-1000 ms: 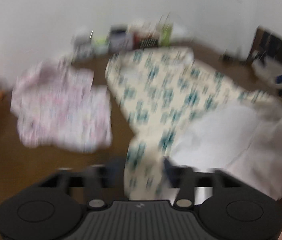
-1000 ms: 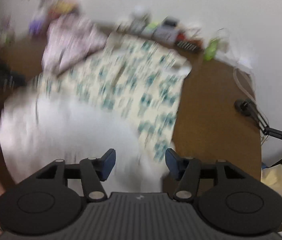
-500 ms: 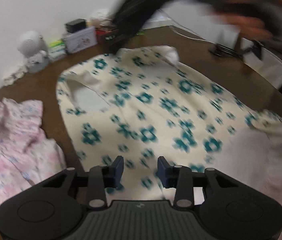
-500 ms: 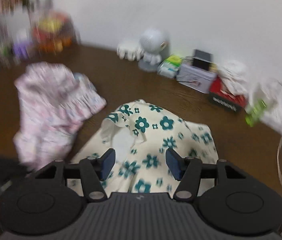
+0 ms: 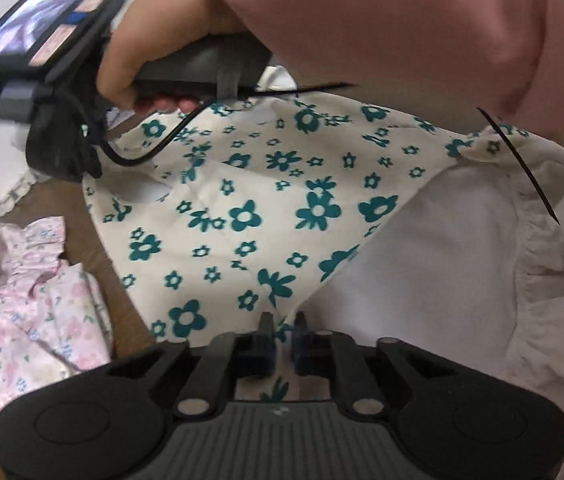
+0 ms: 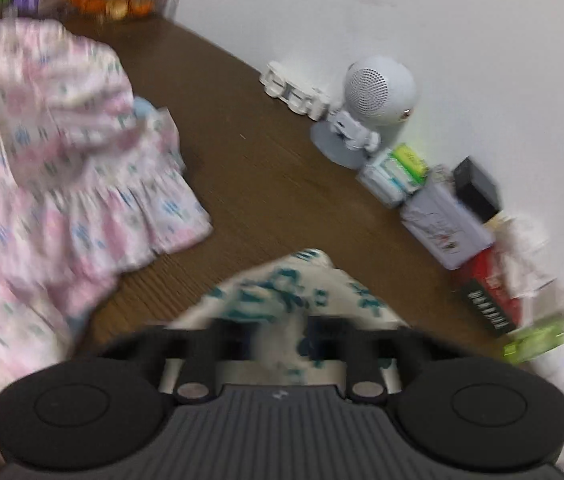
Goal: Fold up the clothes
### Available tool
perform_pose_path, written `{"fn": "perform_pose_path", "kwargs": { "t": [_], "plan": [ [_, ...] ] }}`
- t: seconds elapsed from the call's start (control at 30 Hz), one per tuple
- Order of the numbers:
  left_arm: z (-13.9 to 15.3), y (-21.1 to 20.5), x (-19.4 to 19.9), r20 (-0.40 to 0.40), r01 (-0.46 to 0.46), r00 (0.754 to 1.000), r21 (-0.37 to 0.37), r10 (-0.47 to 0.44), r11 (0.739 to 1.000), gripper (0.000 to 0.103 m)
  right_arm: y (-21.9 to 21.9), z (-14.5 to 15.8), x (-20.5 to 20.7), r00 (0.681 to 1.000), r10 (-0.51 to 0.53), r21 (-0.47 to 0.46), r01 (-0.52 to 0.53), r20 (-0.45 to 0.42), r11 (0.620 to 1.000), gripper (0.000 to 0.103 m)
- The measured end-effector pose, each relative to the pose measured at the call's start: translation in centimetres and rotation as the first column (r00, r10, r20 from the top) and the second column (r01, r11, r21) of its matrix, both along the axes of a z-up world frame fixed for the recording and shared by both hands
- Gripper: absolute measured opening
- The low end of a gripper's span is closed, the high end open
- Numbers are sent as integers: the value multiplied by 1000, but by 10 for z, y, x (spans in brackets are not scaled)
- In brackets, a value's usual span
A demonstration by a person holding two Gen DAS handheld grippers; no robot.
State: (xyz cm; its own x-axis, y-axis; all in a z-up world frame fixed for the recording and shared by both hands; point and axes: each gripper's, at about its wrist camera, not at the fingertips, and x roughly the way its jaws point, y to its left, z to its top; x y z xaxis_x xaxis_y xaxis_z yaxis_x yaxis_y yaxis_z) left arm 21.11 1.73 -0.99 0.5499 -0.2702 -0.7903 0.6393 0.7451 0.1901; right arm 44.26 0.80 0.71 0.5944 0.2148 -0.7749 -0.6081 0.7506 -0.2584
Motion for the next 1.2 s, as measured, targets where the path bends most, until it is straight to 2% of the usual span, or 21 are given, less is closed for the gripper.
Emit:
{"fn": "perform_pose_path", "kwargs": {
  "t": [0.1, 0.17, 0.23, 0.33, 0.47, 0.63, 0.83, 0.87, 0.93, 0.97, 1.0, 1.07, 1.1, 1.13, 1.2],
  "plan": [
    [8, 12, -6, 38, -53, 998, -26, 54, 998, 5, -17, 15, 12, 996, -75, 195, 83, -45, 977, 4],
    [15, 25, -12, 72, -117, 990, -56, 121, 992, 5, -31, 22, 22, 987, -153, 300, 159, -45, 941, 4],
    [20, 37, -19, 104, -175, 978, -78, 182, 982, 5, -41, 24, 30, 977, -202, 367, 214, -73, 905, 4],
    [22, 50, -25, 131, -263, 952, -105, 276, 959, 6, -47, 18, 41, 965, -234, 423, 262, -119, 867, 4],
    [10, 62, -21, 98, -361, 923, -112, 372, 926, 6, -39, 1, 43, 964, -215, 482, 264, -156, 836, 5],
    [-5, 62, -27, 57, -376, 922, -95, 382, 922, 7, -21, -17, 40, 968, -194, 500, 249, -161, 829, 5],
    [-6, 59, -36, 78, -387, 916, -91, 394, 918, 7, -18, -13, 35, 970, -199, 595, 242, -138, 767, 5],
    [-7, 58, -37, 80, -386, 916, -88, 393, 918, 8, -17, -13, 36, 968, -206, 597, 250, -142, 762, 8],
    [-4, 57, -41, 72, -371, 923, -92, 378, 924, 16, -11, -17, 41, 962, -196, 551, 270, -191, 790, 25],
    [-1, 57, -42, 65, -361, 928, -101, 368, 927, 26, -8, -19, 43, 957, -187, 518, 278, -222, 809, 53],
    [3, 58, -45, 56, -352, 931, -113, 360, 929, 40, -8, -16, 43, 955, -179, 494, 276, -235, 824, 60],
    [16, 64, -51, 43, -338, 936, -168, 350, 926, 59, -13, -8, 39, 956, -167, 476, 267, -242, 838, 63],
    [23, 68, -52, 38, -336, 936, -196, 349, 921, 60, -22, -1, 36, 953, -161, 493, 272, -257, 826, 74],
    [30, 72, -51, 32, -336, 936, -222, 352, 915, 60, -33, 6, 32, 950, -149, 513, 276, -276, 812, 80],
    [44, 78, -46, 33, -344, 931, -262, 365, 902, 62, -59, 24, 23, 945, -128, 548, 280, -300, 788, 83]
  ]
}}
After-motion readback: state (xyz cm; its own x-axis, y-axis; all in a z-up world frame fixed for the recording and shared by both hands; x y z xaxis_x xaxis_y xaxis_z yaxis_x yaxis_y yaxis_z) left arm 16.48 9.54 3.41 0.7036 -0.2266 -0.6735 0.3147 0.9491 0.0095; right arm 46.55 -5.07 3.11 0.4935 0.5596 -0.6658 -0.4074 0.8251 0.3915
